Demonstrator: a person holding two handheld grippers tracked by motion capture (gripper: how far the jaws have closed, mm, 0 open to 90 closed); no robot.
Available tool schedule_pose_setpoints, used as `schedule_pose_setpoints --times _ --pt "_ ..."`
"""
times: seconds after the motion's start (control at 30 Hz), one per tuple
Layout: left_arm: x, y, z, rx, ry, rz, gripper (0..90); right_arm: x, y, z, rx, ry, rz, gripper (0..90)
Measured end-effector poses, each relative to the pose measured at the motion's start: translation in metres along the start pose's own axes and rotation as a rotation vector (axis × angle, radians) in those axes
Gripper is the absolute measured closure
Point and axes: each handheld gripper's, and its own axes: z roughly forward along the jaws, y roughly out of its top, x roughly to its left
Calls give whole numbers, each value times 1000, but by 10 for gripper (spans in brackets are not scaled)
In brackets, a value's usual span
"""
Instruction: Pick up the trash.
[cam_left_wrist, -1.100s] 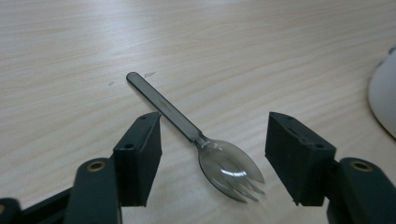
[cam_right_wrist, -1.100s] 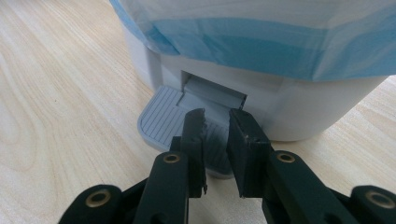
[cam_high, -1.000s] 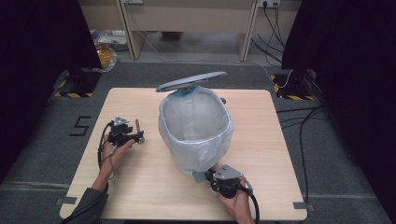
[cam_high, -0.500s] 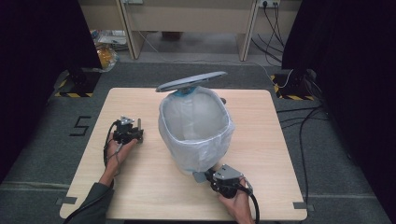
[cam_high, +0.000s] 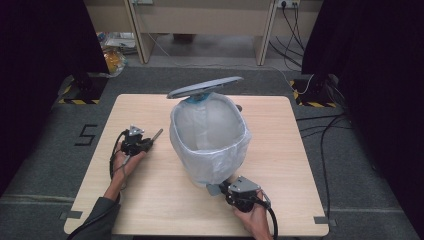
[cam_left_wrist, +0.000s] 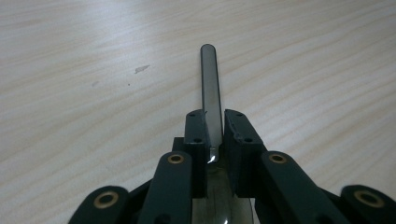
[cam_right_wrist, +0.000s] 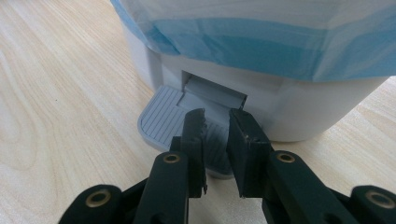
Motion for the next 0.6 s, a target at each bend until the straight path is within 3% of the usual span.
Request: schedule_pose_setpoints --times 0.2,0.6 --pt "0 -3 -12 -19 -47 -22 795 0 0 0 0 1 -1 763" --pt "-12 2 -56 -68 -120 14 795 0 0 0 0 0 -1 763"
